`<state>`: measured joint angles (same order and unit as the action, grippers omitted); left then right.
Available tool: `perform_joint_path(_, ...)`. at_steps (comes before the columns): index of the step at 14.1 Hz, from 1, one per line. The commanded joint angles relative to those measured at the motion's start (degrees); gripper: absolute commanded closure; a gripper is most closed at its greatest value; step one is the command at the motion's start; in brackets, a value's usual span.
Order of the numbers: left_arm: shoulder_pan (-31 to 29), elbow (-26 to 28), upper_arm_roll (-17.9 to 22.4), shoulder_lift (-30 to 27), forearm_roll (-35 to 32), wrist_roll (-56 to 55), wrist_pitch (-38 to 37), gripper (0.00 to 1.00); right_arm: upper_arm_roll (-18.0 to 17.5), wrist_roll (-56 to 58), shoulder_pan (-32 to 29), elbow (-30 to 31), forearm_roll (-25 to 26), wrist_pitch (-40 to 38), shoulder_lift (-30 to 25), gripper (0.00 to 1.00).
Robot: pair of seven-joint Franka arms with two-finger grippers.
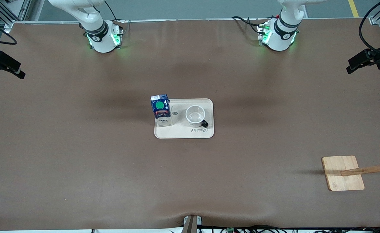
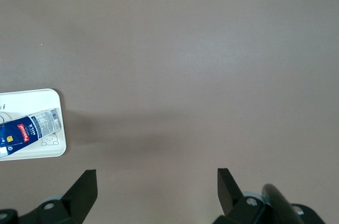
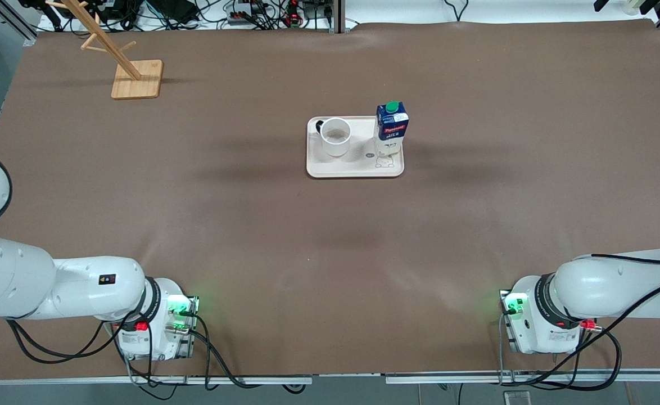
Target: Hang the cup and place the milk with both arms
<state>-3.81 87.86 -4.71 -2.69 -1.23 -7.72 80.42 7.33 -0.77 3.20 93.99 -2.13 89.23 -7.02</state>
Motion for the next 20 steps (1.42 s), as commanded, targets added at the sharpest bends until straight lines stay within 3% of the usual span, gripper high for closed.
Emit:
perform_joint_path(1,0.21,-0.24,-0.21,1.62,0.34,-0.19,-0.36,0.0,-0.83,0.42,-1.45,-1.0,-1.21,-0.11,0.61,0.0)
perform_joint_path(7,0.74,4.93,-2.49,2.69,3.85,-3.43,6.66,0.0,-0.83,0.42,-1.45,-1.0,-1.21,-0.11,0.61,0.0)
perform_joint_path(16,0.91,9.34,-16.55,7.34,4.3,-23.91,16.6,0.0,-0.83,0.42,-1.45,-1.0,-1.21,-0.11,0.61,0.0)
perform_joint_path(20,3.98,11.18,-17.26,9.54,4.13,-29.8,21.34,0.0,-0.83,0.42,-1.45,-1.0,-1.21,0.07,0.61,0.0)
